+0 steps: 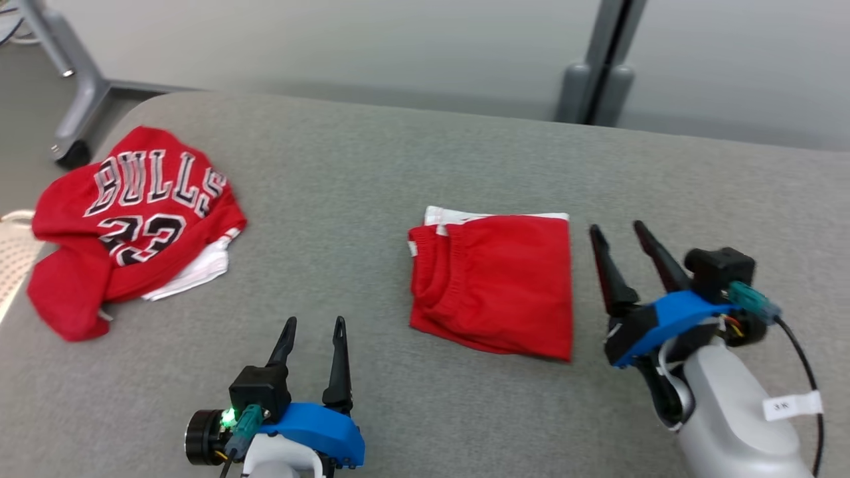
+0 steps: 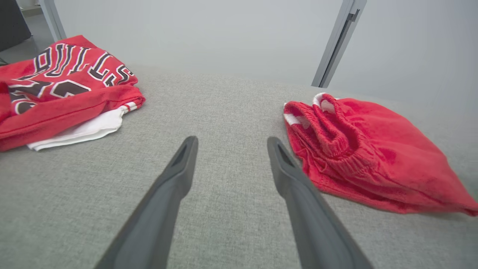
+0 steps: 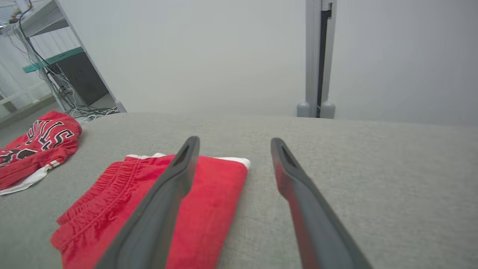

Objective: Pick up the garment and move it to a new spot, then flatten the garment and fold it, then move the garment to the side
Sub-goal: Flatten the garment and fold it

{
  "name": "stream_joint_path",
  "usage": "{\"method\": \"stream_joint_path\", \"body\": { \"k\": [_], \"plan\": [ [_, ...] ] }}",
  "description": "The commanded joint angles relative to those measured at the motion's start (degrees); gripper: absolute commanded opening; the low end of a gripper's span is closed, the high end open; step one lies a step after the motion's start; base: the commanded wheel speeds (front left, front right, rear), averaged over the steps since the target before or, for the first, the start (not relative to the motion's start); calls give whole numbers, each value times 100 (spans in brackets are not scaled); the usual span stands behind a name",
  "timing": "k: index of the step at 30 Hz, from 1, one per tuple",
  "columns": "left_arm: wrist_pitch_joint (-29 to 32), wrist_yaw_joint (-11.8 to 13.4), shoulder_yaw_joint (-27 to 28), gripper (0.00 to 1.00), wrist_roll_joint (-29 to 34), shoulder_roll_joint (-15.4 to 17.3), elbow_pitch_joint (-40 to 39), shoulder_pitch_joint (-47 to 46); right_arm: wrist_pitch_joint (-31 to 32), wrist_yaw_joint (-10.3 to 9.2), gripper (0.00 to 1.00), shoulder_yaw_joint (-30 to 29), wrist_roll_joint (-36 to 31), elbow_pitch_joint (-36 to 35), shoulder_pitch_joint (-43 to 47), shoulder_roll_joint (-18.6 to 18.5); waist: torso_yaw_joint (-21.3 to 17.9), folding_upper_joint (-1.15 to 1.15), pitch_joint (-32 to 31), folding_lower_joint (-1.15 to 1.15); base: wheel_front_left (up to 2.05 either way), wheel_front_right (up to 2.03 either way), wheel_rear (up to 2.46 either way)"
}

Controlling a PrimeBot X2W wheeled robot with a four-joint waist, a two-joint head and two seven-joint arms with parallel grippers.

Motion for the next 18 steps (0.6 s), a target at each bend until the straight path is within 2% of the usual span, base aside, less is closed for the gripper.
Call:
{"method": "stream_joint_path", "body": {
  "k": [1,6,9,13,18],
  "plan": [
    [-27,24,26,100,47,-1,-21,-63,-17,2,100,-187,-172,-132,146,6,-234,0,-140,0,0,0,0],
    [-27,55,164,100,169,-1,-22,-61,-17,2,100,-962,-706,-486,658,106,-584,0,-181,0,0,0,0],
    [-27,48,251,100,245,-1,-42,17,-18,2,100,-1203,-981,-633,901,164,-743,0,-224,0,0,0,0],
    [-27,40,422,100,346,-1,-73,251,-18,2,100,-1362,-1304,-747,1263,253,-914,0,-380,0,0,0,0],
    [-27,-39,588,100,456,0,-44,496,-18,2,100,-1374,-1242,-721,1592,288,-998,0,-605,0,0,0,0]
  ]
}}
